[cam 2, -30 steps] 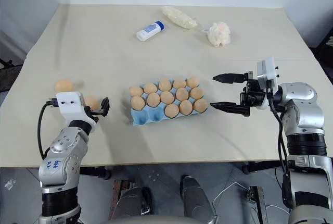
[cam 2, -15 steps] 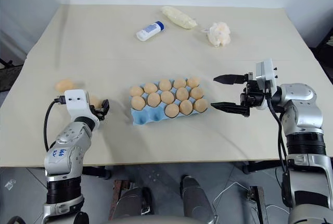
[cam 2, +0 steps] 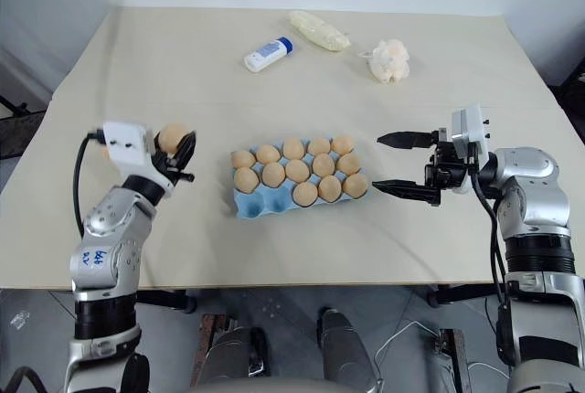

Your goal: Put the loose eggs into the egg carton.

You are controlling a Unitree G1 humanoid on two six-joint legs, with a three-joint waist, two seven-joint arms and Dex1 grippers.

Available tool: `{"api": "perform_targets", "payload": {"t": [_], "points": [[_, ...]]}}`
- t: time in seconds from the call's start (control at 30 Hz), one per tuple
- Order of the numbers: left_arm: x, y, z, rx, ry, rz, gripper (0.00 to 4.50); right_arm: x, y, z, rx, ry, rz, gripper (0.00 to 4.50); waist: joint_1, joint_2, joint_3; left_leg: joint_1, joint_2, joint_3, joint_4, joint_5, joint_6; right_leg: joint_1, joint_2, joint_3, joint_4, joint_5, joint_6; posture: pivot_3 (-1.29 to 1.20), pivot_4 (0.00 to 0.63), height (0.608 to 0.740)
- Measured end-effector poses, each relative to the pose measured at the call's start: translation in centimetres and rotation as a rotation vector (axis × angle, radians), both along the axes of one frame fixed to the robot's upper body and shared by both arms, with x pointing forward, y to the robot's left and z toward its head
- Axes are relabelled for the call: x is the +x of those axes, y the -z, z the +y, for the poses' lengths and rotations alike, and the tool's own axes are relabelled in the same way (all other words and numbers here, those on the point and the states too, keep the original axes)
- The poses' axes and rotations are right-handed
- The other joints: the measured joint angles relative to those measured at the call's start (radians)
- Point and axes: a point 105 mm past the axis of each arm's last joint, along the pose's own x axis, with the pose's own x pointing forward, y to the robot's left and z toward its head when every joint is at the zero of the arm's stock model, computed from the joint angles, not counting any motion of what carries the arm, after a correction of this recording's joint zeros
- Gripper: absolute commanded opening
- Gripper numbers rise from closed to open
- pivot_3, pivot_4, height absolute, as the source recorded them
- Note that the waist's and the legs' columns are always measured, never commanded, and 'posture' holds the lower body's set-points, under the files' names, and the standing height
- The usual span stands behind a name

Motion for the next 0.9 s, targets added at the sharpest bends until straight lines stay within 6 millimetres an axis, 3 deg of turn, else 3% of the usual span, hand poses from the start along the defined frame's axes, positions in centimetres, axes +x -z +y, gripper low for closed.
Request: {"api": "perform_targets", "payload": {"t": [0.07, 0.33, 0.47, 0.7, 0.9], "points": [[0.1, -0.8, -1.4, 0.037, 0.118, -0.036, 1.60, -0.1, 0.1, 0.0, -0.001, -0.001, 0.000, 4.50, 0.000, 0.001, 0.000, 0.000, 0.000, 0.001, -0.001, 0.000, 0.000, 0.000, 0.000, 0.000, -0.001, 0.000, 0.000, 0.00, 0.150, 0.740], [-0.5, 0.1, -7.7, 0.141, 0.639, 0.025, 1.60, -0.9, 0.3, -0.4, 0.005, 0.014, -0.014, 4.50, -0.002, 0.002, 0.000, 0.000, 0.000, 0.001, 0.000, 0.000, 0.000, 0.000, 0.001, 0.000, -0.001, 0.000, 0.000, 0.00, 0.150, 0.740], [-1.3, 1.3, -9.8, 0.203, 0.811, 0.086, 1.60, -1.2, 1.1, -0.6, 0.005, 0.037, 0.001, 4.50, -0.004, 0.002, 0.000, 0.000, 0.000, 0.001, 0.000, 0.000, 0.000, 0.000, 0.001, 0.001, 0.000, 0.000, 0.001, 0.00, 0.150, 0.740], [-2.2, 2.6, -11.3, 0.260, 0.939, 0.146, 1.60, -2.2, 1.4, -1.1, 0.005, 0.080, -0.013, 4.50, -0.002, 0.002, 0.001, 0.000, 0.000, -0.001, 0.001, 0.000, 0.001, 0.000, 0.001, 0.001, 0.001, 0.000, 0.001, 0.00, 0.150, 0.740], [-2.1, 3.1, -10.4, 0.305, 0.930, 0.186, 1.60, -2.8, 1.9, -1.5, 0.013, 0.116, 0.001, 4.50, -0.005, 0.002, 0.001, 0.000, 0.000, -0.007, 0.002, 0.000, 0.002, 0.000, 0.001, 0.002, 0.002, 0.001, 0.002, 0.00, 0.150, 0.740]]}}
